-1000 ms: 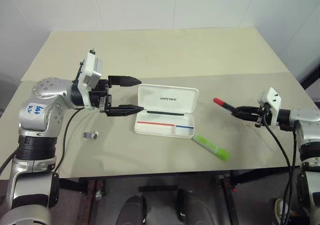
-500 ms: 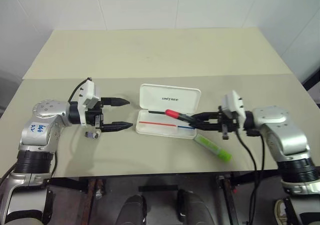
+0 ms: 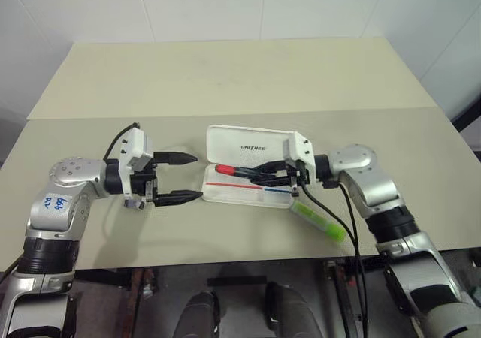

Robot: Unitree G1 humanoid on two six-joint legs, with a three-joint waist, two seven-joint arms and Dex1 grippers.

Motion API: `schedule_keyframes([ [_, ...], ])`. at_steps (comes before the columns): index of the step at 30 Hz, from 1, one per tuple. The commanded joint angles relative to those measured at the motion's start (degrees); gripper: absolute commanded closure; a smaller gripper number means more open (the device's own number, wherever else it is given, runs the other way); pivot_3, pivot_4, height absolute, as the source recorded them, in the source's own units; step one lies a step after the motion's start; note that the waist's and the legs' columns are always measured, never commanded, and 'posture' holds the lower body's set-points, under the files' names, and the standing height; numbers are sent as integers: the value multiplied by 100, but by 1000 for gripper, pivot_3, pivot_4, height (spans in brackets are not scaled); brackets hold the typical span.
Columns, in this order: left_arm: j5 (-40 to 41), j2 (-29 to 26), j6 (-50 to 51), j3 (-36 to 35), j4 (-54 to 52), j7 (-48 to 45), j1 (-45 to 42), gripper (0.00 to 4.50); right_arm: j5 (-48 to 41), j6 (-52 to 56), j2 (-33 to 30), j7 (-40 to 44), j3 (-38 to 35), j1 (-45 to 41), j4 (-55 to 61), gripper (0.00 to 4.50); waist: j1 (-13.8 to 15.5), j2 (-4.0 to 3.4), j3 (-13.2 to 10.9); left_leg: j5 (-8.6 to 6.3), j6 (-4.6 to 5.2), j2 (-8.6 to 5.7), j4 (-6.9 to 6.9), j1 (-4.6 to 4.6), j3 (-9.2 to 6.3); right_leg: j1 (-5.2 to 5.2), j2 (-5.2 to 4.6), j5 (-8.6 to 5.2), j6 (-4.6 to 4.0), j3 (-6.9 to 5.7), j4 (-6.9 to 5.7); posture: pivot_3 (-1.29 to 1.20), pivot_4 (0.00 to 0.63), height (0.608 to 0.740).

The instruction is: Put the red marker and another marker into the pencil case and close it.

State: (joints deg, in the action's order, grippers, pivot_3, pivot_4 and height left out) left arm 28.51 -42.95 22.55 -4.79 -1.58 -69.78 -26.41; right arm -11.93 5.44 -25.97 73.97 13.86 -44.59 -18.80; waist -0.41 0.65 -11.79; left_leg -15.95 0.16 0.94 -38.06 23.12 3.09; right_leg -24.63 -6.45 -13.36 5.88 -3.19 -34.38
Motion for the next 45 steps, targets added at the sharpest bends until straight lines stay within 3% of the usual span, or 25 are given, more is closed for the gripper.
schedule_keyframes([
  [1, 153, -27, 3, -202, -211, 83, 29, 0, 213, -398, 203, -48, 86, -271, -385, 3886, 0, 0, 0, 0, 0, 0, 0, 0, 0, 1, 0, 0, 0, 0, 1, 0, 150, 740],
  [11, 168, 4, 10, -183, -272, 197, 24, 0, 558, -816, 460, -340, 64, -409, -864, 3886, -3, 0, 0, 0, -1, 0, 0, 0, 0, -1, 0, 0, 0, 1, -2, 0, 150, 740],
  [12, 166, 12, 10, -175, -269, 204, 16, 0, 543, -800, 461, -307, 59, -416, -829, 3143, -4, 0, 0, 1, -1, 0, 0, 0, 0, -1, 1, 0, 0, 1, -2, 0, 150, 740],
  [21, 137, 123, 7, -81, -256, 232, -55, 0, 80, -254, 445, -242, -124, -406, 38, 19, -94, 0, 0, 1, -2, 1, 0, 0, -1, -1, 0, 0, 0, 2, -5, 0, 150, 740],
  [26, 158, 153, 32, -43, -303, 211, -73, 0, -840, 1096, 146, -355, -531, 36, 1684, 19, -94, 0, 0, 1, -3, 3, 1, 0, -4, -1, -1, 0, 0, 1, -4, 0, 150, 740],
  [34, 350, 219, 261, 134, -739, 106, -75, 0, -1934, 3120, -1189, -1194, -1756, 1837, 4080, 19, 72, 4, 2, -4, 3, -2, 1, 5, -6, 2, -8, 0, 0, -4, 29, 0, 150, 740],
  [38, 371, 246, 303, 234, -860, 26, -39, 0, -1827, 3252, -1635, -1636, -2422, 3135, 4545, 19, 102, 5, 3, -4, 3, -2, 1, 4, -5, 5, -7, 0, 0, -3, 39, 0, 150, 740],
  [45, 229, 273, 159, 459, -652, -178, -136, 0, -1531, 2514, -1822, -1640, -2739, 4590, 4233, 19, 111, 5, 3, -2, 5, -1, -1, -2, 2, 8, 1, 2, -2, 4, 41, 0, 150, 740],
])
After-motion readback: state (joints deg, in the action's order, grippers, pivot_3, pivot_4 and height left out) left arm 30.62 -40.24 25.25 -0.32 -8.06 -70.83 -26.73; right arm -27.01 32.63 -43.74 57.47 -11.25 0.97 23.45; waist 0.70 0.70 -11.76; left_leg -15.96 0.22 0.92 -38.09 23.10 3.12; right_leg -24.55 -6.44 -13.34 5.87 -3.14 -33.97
